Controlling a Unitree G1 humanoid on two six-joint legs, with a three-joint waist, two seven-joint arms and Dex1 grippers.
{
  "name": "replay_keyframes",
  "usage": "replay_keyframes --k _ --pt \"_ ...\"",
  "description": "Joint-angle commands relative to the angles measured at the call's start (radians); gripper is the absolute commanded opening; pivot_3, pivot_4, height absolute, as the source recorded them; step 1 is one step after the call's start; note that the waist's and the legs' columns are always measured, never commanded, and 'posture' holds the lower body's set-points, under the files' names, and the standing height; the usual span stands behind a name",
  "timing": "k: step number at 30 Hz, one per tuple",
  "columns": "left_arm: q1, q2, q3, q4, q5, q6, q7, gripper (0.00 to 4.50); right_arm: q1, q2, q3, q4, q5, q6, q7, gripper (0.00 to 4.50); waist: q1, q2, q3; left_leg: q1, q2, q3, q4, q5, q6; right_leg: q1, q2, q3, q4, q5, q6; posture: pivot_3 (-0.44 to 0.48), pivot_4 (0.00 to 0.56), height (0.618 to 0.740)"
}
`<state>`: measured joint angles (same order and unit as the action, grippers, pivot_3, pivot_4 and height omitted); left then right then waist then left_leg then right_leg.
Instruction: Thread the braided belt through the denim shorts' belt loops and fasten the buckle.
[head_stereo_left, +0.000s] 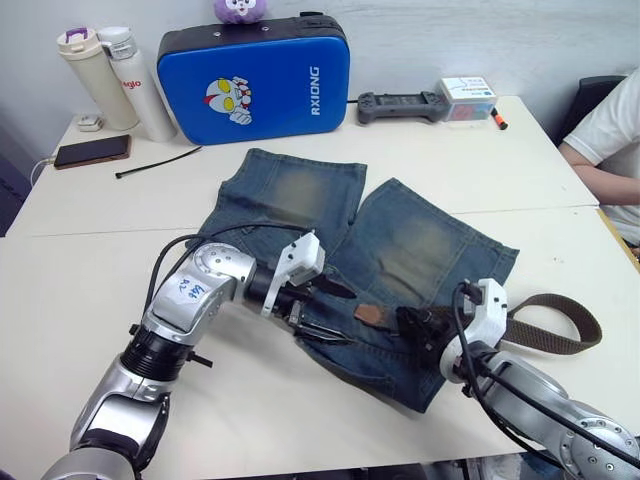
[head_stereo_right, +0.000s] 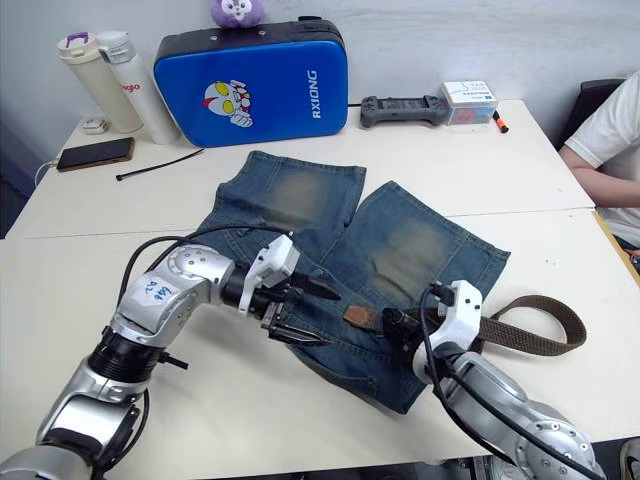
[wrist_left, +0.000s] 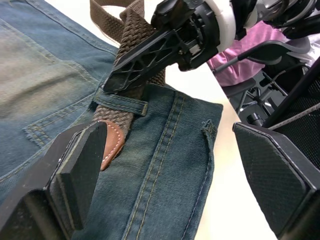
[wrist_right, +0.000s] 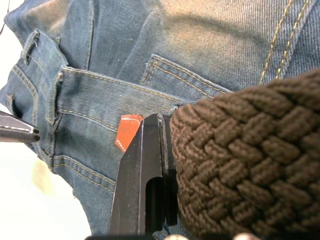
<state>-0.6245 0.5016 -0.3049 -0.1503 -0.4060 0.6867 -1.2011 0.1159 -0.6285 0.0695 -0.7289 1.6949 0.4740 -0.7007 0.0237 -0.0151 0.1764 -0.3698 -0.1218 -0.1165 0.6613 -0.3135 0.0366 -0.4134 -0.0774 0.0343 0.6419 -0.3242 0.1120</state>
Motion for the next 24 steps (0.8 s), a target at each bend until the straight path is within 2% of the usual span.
replay_keyframes --k 1,3,7,10,13,21,24 --pt "-0.022 -0.004 -0.011 -0.014 0.006 -0.029 0.000 4.50 0.030 -0.008 -0.045 -0.036 0.028 0.006 0.034 1.64 0.001 0.000 0.000 0.000 0.000 0.000 0.000 0.000 0.000 0.000 0.000 0.000 0.000 0.000 0.000 0.000 0.150 0.740" --pt "-0.025 -0.004 -0.016 -0.006 0.008 -0.038 -0.004 4.50 0.074 -0.052 -0.095 -0.074 0.056 0.020 0.059 2.58 0.001 0.000 0.000 0.000 0.000 0.000 0.000 0.000 0.000 0.000 0.000 0.000 0.000 0.000 0.000 0.000 0.150 0.740" --pt "-0.036 -0.006 -0.028 0.021 0.016 -0.062 -0.019 4.50 0.236 -0.255 -0.239 -0.170 0.110 0.138 0.233 4.47 0.006 0.000 0.000 -0.001 -0.001 0.000 0.000 0.000 0.000 0.001 -0.001 0.000 -0.001 0.000 0.000 0.000 0.150 0.740" --pt "-0.049 -0.011 -0.038 0.044 0.022 -0.083 -0.033 4.50 0.346 -0.374 -0.359 -0.212 0.099 0.211 0.375 4.47 0.006 -0.001 0.000 0.000 -0.001 -0.001 0.001 0.000 0.001 0.002 0.000 -0.001 -0.001 0.000 0.000 0.000 0.150 0.740" --pt "-0.062 -0.017 -0.045 0.067 0.029 -0.101 -0.044 4.50 0.386 -0.435 -0.418 -0.232 0.102 0.244 0.466 4.47 0.002 -0.001 0.000 0.000 0.000 -0.001 0.001 0.000 0.001 0.002 0.000 -0.001 -0.002 0.000 0.000 0.000 0.150 0.740" --pt "-0.067 -0.004 -0.039 0.073 0.031 -0.109 -0.052 4.50 0.302 -0.544 -0.397 -0.288 0.058 0.291 0.638 4.47 0.005 -0.001 0.000 -0.001 0.000 -0.001 0.001 -0.001 0.001 0.003 -0.001 -0.002 -0.004 0.000 0.001 0.000 0.150 0.740" --pt "-0.056 0.024 -0.030 0.066 0.036 -0.107 -0.055 4.50 0.182 -0.631 -0.374 -0.314 -0.141 0.318 0.787 4.47 0.003 0.000 0.000 -0.001 0.000 -0.001 0.001 -0.001 0.001 0.003 -0.001 -0.002 -0.004 0.001 0.001 0.000 0.150 0.740"
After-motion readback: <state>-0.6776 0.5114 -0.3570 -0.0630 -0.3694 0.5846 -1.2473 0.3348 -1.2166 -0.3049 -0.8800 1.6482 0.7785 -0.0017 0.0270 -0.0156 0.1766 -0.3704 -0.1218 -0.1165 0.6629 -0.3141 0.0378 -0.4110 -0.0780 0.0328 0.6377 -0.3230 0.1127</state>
